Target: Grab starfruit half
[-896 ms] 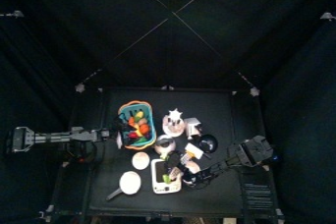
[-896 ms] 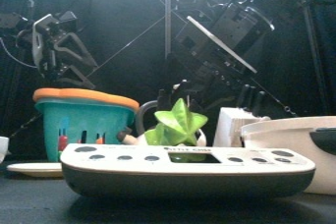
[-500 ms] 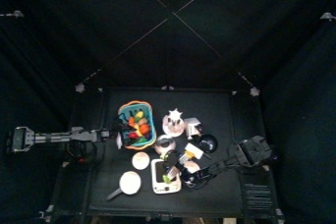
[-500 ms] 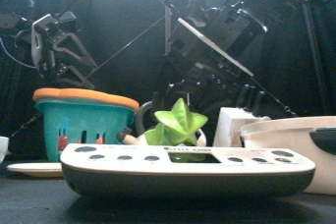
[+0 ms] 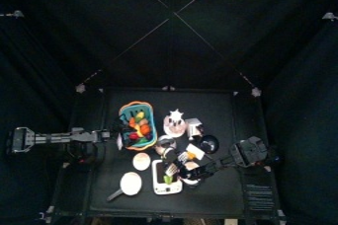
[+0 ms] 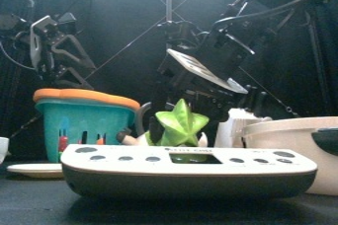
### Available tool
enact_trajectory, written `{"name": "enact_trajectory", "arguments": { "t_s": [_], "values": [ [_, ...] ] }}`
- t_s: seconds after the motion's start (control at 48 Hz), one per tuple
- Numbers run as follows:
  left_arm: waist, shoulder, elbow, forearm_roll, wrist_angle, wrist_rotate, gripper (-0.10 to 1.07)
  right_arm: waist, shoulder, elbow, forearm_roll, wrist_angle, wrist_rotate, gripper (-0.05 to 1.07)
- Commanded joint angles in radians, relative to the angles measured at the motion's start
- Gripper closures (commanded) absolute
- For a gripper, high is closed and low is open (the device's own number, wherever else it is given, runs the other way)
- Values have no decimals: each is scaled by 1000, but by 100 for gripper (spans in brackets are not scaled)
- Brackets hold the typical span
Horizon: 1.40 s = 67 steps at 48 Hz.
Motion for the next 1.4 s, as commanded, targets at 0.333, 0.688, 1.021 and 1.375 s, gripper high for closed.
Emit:
{"name": "enact_trajectory", "arguments": {
  "t_s": [0.333, 0.688, 1.021, 1.375],
  "values": [
    [5, 0, -3, -2, -9, -2, 0, -5, -21, -20, -2, 0, -2, 1],
    [5, -2, -3, -6, -9, -2, 0, -3, -21, -26, 2, -2, -3, 29],
    [5, -2, -2, -6, -8, 0, 0, 17, -66, -23, 2, 5, -8, 39],
    [5, 0, -3, -6, -9, 0, 0, 118, -176, 17, -3, 107, -8, 39]
  ]
}}
